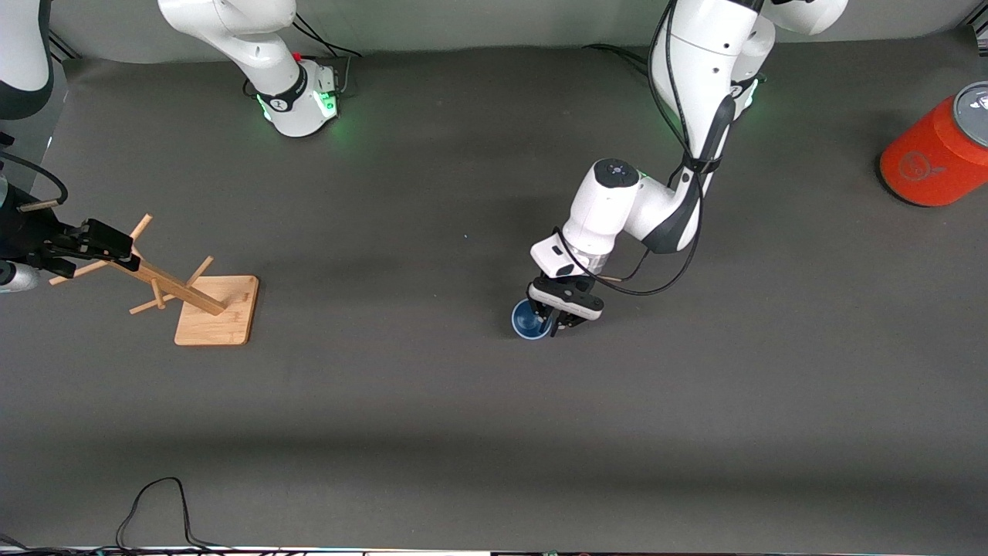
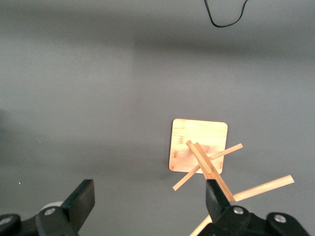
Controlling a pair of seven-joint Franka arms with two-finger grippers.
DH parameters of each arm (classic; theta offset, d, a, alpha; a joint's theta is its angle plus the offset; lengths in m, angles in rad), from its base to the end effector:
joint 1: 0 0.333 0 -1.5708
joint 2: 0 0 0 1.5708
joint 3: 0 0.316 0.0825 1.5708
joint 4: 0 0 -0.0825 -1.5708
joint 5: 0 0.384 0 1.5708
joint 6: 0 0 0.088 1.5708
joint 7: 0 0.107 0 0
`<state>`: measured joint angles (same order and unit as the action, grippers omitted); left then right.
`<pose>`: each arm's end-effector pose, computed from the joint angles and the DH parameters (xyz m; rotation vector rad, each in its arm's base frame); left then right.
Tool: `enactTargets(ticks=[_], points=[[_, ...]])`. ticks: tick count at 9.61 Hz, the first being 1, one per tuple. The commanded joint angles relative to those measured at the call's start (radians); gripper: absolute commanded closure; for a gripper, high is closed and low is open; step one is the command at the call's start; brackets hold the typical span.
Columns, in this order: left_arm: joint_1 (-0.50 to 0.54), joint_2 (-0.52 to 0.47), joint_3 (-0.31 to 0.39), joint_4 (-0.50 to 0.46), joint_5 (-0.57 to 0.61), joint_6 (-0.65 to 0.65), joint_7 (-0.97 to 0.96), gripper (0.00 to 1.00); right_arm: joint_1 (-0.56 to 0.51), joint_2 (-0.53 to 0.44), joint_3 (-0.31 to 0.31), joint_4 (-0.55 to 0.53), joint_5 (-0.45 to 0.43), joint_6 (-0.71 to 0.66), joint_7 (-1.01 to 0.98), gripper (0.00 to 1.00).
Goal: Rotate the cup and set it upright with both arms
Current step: 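Lower the upright blue cup onto the table with the left gripper, then open the left gripper and draw it back from the cup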
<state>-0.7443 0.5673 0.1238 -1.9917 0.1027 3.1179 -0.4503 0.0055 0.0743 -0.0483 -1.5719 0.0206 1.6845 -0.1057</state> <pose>0.5207 -0.3905 0.2375 2.8004 -0.4384 0.7674 0.5865 -0.0221 0.5919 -3.1255 -0.0956 -0.0618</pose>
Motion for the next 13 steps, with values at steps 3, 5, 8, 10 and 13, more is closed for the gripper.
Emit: enactTargets(ticks=[3, 5, 8, 10, 13], points=[[-0.018, -0.079, 0.019, 0.055, 0.008, -0.240, -0.019, 0.00, 0.005, -0.007, -0.007, -0.005, 0.005, -0.003, -0.014, 0.00], [-0.012, -0.106, 0.019, 0.227, 0.006, -0.564, 0.002, 0.00, 0.005, -0.007, -0.007, -0.005, 0.005, -0.003, -0.014, 0.00], [0.069, -0.099, 0.016, 0.555, -0.050, -1.049, 0.109, 0.00, 0.005, -0.007, -0.007, -0.005, 0.005, -0.003, -0.014, 0.00], [0.198, -0.191, 0.017, 0.577, -0.066, -1.197, 0.272, 0.00, 0.005, -0.007, -0.007, -0.005, 0.005, -0.005, -0.014, 0.00], [0.319, -0.317, 0.020, 0.576, -0.057, -1.402, 0.327, 0.00, 0.005, -0.007, -0.007, -0.005, 0.005, -0.005, -0.014, 0.00]])
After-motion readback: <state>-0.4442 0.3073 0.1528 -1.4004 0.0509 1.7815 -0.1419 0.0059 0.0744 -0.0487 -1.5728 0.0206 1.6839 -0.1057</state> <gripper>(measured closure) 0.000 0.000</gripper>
